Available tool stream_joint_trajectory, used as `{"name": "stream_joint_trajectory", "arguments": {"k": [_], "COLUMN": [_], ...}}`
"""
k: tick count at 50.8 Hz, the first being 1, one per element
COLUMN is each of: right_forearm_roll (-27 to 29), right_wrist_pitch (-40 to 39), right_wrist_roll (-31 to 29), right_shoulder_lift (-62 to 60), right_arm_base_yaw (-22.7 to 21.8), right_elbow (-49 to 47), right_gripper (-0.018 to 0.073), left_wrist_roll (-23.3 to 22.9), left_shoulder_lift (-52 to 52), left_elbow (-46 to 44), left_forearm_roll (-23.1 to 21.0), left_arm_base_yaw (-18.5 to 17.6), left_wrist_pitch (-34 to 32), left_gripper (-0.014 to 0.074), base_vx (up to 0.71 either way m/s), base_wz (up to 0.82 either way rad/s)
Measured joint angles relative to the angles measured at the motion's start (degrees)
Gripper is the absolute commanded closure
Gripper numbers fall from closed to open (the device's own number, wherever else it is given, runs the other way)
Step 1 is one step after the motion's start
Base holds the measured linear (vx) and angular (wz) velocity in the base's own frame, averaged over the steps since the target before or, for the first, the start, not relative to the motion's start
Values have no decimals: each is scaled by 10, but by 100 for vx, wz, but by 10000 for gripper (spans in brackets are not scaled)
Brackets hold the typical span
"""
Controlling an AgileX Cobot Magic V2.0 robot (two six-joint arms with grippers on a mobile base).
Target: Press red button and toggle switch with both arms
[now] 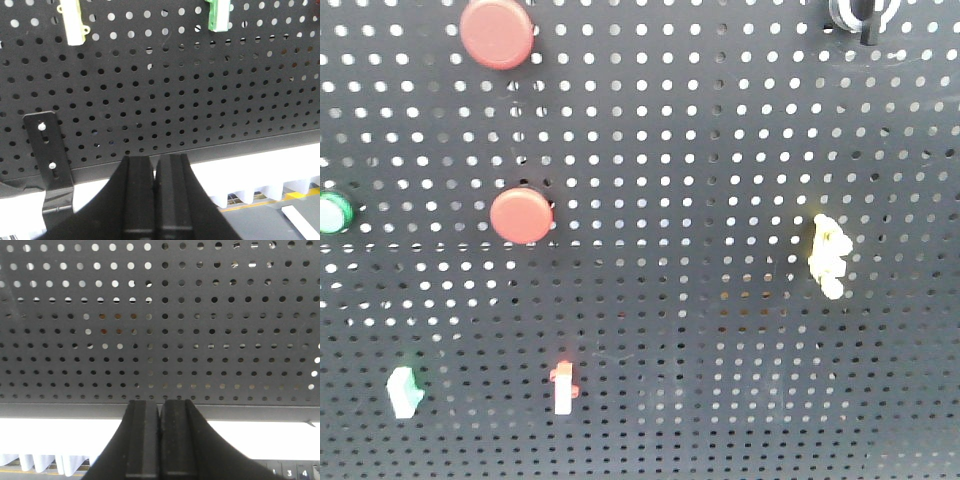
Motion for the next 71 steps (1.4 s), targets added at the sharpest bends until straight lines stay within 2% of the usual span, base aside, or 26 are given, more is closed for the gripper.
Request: {"name": "stream_joint_trajectory", "arguments": {"k": [20,24,28,32,36,41,48,56,65,71], "right_forearm_roll": [0,0,0,0,0,0,0,10,19,20], "right_wrist_pitch": [-3,-36,-90,-98,-89,-83,-55,15,53,65], "right_wrist_roll": [0,1,7,11,14,15,15,15,15,16], "right_shoulder_lift": [0,0,0,0,6,50,161,277,339,345], "right_arm_base_yaw": [0,0,0,0,0,0,0,0,0,0], "right_elbow": [0,1,-1,-32,-103,-212,-378,-518,-576,-578], "right_gripper": [562,562,562,562,562,562,562,562,562,562], "left_wrist_roll": [1,-2,-21,-40,-48,-32,6,15,15,16], "left_shoulder_lift": [0,0,0,0,8,58,193,326,392,401], "left_elbow": [0,0,0,-13,-65,-163,-341,-518,-614,-639], "left_forearm_roll": [2,0,-11,-22,-25,-19,-15,-14,-19,-57], "left_arm_base_yaw": [0,0,0,0,0,0,0,0,0,0], "left_wrist_pitch": [-3,-27,-80,-109,-95,-66,-11,49,91,108], "left_gripper": [594,594,594,594,594,594,594,594,594,594], "base_vx": [0,0,0,0,0,0,0,0,0,0], "base_wz": [0,0,0,0,-1,-1,0,0,0,0]}}
